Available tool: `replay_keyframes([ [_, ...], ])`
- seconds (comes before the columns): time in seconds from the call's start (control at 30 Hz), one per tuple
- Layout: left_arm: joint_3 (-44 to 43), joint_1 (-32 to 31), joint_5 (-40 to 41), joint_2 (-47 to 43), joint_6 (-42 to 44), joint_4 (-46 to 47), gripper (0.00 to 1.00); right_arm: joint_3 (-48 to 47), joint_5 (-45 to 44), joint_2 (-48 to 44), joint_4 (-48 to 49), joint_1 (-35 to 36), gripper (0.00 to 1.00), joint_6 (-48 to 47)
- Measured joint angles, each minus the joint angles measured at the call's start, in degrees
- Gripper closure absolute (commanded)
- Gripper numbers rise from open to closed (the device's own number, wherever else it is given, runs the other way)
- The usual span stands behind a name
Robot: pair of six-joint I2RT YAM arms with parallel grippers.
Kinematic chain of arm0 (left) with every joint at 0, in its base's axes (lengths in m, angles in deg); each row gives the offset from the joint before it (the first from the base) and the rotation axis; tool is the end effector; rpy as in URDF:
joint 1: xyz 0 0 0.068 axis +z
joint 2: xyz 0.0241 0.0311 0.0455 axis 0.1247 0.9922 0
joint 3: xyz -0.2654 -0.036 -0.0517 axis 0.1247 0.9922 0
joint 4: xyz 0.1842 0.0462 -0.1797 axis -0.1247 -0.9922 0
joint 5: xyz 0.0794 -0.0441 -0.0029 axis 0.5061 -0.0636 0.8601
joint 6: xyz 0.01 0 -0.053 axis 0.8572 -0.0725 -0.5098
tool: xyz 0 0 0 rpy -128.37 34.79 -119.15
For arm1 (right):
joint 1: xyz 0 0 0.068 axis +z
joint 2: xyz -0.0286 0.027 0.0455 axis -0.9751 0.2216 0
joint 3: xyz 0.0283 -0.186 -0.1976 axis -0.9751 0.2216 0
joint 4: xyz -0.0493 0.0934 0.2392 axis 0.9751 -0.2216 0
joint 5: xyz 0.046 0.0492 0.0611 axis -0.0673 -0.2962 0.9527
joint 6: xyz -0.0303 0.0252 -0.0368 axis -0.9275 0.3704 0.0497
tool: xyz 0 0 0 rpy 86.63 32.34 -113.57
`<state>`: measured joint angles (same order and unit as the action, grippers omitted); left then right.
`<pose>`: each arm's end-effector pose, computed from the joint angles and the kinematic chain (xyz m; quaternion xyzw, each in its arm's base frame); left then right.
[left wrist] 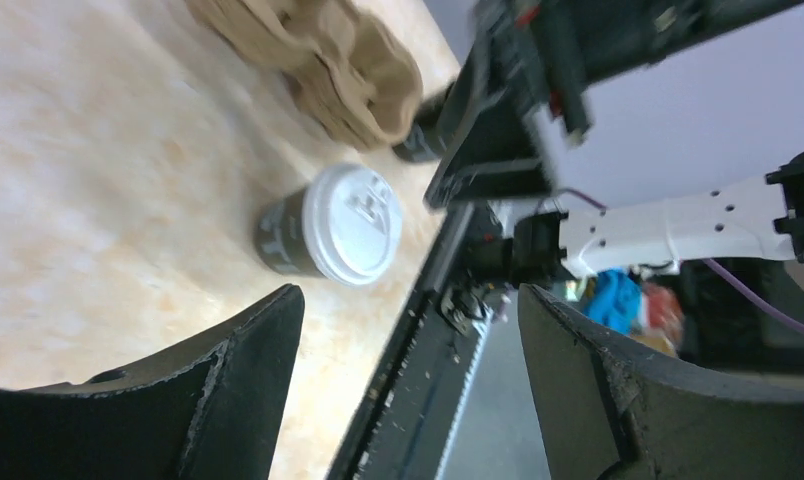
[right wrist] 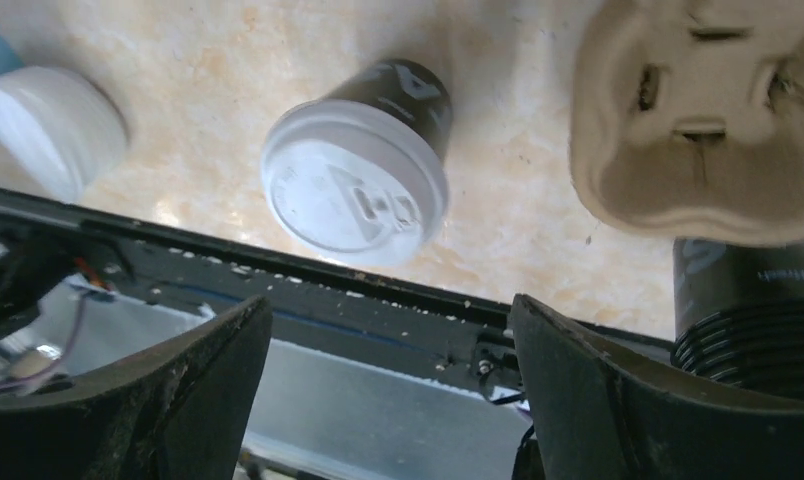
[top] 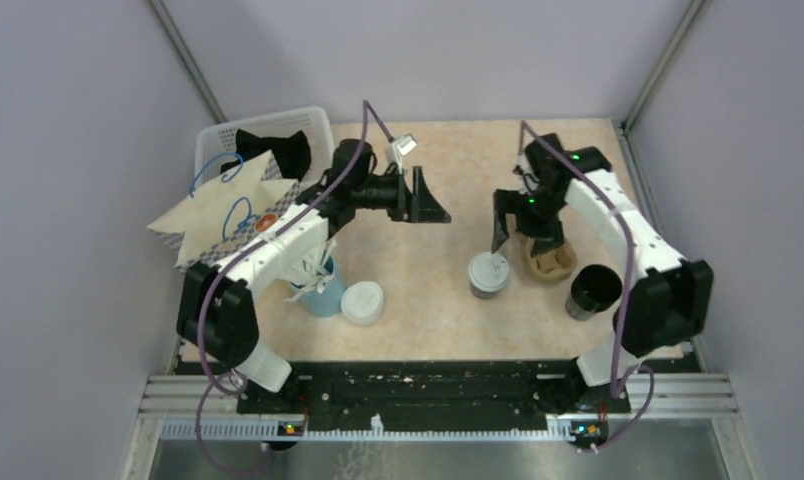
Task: Pack the takeout coffee
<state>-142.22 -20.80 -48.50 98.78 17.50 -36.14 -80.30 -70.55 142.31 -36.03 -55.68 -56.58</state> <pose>0.2978 -0.1873 0.3293 0.1887 0.7752 -0.5382 0.2716 0.2814 0.1175 0.3109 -0.0335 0.9921 0.1106 0.0488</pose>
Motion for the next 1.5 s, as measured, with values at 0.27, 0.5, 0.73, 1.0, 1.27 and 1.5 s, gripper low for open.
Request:
replay_keyframes([
  [0.27, 0.5, -9.01, -3.69, 11.72, -6.93, 0.39, 0.19, 25.83, 19.06, -16.35, 18.51, -15.39, 0.34, -1.46],
  [0.5, 2.64, -9.14, -5.68, 16.94, -11.02, 3.39, 0.24, 38.32, 29.55, -16.79, 32.04, -17.42, 0.41, 2.16],
  [0.73, 2.36, -9.11, -6.82, 20.5, -11.69, 5.84, 0.25, 38.56, 31.56, -16.98, 36.46, -18.93, 0.42, 2.62],
  [1.0, 0.74, -9.22, -7.1, 24.15, -11.63, 6.1, 0.31, 38.58, 31.71, -16.98, 37.27, -19.93, 0.53, 2.12],
  [1.27, -1.7, -9.22, -8.22, 26.4, -11.65, 6.8, 0.29, 39.74, 32.94, -16.98, 37.46, -20.33, 0.55, 1.18],
  [1.5, -2.58, -9.22, -8.59, 28.11, -11.67, 7.23, 0.36, 41.0, 33.86, -16.98, 37.92, -20.33, 0.57, 0.79],
])
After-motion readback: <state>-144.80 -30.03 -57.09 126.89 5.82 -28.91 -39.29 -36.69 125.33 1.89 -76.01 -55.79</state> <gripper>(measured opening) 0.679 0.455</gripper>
